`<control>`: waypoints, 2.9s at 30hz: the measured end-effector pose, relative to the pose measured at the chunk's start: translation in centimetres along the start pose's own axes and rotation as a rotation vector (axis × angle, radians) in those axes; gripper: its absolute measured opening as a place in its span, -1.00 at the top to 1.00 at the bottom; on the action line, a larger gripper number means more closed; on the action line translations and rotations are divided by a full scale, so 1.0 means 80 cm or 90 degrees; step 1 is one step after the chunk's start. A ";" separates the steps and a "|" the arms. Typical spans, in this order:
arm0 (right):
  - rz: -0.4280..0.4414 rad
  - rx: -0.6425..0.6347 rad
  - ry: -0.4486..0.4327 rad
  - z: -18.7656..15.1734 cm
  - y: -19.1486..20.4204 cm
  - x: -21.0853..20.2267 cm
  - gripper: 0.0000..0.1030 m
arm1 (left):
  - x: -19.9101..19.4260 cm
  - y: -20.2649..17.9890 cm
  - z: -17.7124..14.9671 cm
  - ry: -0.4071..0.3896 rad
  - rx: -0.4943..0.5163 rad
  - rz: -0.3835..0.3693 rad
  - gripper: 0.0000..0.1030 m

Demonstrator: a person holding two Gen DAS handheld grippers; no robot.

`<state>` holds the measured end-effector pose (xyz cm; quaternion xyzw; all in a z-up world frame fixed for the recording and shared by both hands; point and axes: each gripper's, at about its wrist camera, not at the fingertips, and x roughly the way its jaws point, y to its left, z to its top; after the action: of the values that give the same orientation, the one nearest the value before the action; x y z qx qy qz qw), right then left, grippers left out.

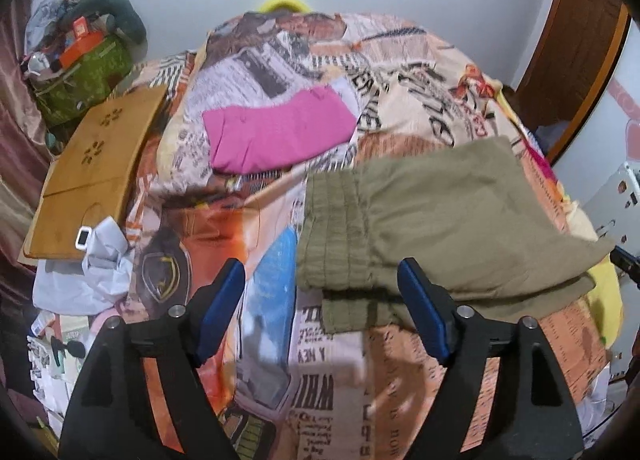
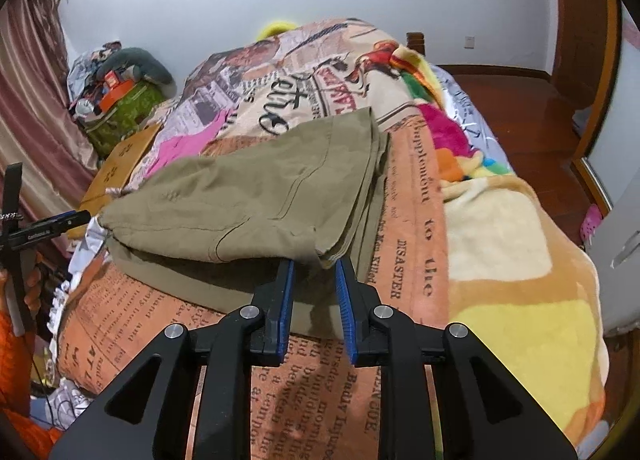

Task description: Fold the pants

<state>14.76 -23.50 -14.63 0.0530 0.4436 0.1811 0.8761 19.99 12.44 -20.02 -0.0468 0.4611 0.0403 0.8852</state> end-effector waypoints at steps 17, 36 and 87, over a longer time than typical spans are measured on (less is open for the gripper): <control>0.051 0.072 0.078 -0.024 -0.007 0.049 0.18 | 0.089 -0.032 -0.006 0.106 0.021 0.002 -0.76; -0.009 -0.010 0.105 -0.024 -0.015 0.075 0.78 | 0.081 -0.054 -0.021 0.104 0.052 -0.010 -0.86; 0.130 -0.349 0.046 0.029 0.208 0.098 0.74 | 0.062 -0.103 -0.017 0.066 0.192 -0.001 -0.84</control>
<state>16.32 -5.04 -14.96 -0.1475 0.4015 0.3834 0.8186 22.69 4.27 -24.47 0.0844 0.5068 -0.0323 0.8573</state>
